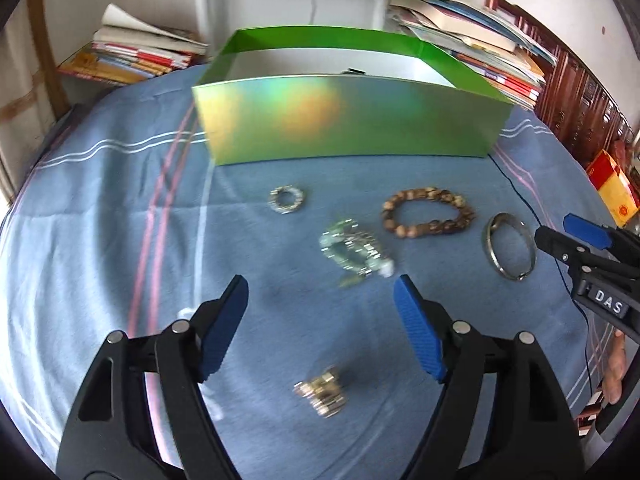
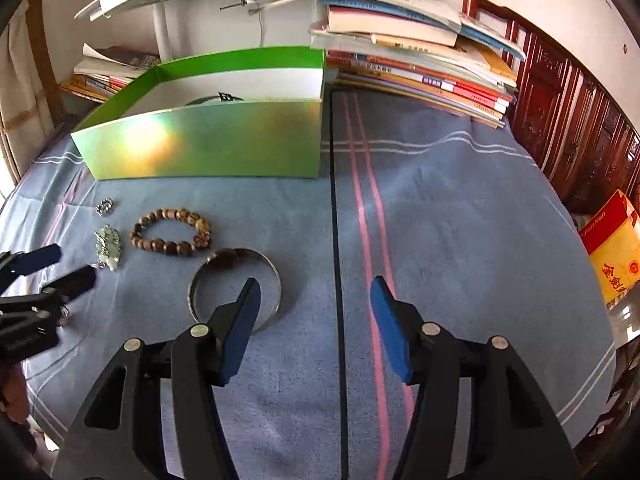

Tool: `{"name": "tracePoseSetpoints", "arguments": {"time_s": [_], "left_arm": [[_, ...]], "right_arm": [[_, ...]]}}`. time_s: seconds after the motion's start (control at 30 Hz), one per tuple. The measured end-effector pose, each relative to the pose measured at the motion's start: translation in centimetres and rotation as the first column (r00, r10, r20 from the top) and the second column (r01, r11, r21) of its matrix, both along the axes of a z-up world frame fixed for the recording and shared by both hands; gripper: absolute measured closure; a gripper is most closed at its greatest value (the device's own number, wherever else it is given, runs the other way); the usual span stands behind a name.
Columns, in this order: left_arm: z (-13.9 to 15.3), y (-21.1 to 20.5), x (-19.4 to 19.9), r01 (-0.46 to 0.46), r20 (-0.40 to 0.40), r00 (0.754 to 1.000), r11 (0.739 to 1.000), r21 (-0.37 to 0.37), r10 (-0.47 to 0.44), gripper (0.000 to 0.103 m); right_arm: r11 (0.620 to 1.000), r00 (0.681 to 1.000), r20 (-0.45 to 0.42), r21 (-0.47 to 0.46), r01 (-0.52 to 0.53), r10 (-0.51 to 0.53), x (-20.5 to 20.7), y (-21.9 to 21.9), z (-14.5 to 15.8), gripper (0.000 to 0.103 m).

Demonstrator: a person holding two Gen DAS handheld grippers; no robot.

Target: Organize jewelry

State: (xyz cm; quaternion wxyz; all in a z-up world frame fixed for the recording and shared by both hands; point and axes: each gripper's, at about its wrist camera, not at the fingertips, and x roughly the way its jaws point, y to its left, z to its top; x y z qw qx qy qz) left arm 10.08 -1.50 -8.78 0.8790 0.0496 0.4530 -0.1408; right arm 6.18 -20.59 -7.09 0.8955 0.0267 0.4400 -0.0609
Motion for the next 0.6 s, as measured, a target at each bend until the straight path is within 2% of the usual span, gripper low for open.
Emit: {"name": "tracePoseSetpoints", "arguments": {"time_s": [0.23,0.27,0.3,0.37,0.47,0.6], "left_arm": [[-0.4,-2.0,1.7,0.008,-0.007,1.0,1.0,0.007,-0.008,0.029],[-0.6,-2.1,1.8,0.011,-0.008,1.0,1.0,0.01,-0.011,0.043],[-0.6,-2.2,1.8,0.009,0.002,1.0,1.0,0.019,-0.009,0.047],[-0.5,-1.9,1.7,0.001,0.017,1.0,1.0,0.026,-0.001,0.072],[-0.4,-0.2,1.5,-0.005,-0.012,1.0,0.999,-0.046,0.004,0.085],[-0.4,1.6,0.6,-0.021,-0.025,0.999,0.997,-0.068,0.019,0.089]], "right_arm": [[1.0,0.999,-0.041,0.018,-0.018,0.019,1.1,0.9,-1.4,0.046],[1.0,0.999,-0.043,0.021,-0.022,0.023,1.2,1.0,-1.4,0.046],[0.999,0.999,-0.043,0.021,-0.024,0.025,1.3,1.1,-1.4,0.046],[0.999,0.999,-0.039,0.024,-0.03,0.031,1.4,1.3,-1.3,0.046],[0.999,0.999,-0.01,0.036,-0.037,0.037,1.4,1.6,-0.6,0.046],[0.993,0.994,0.034,0.065,-0.103,0.101,2.2,3.1,0.8,0.046]]}}
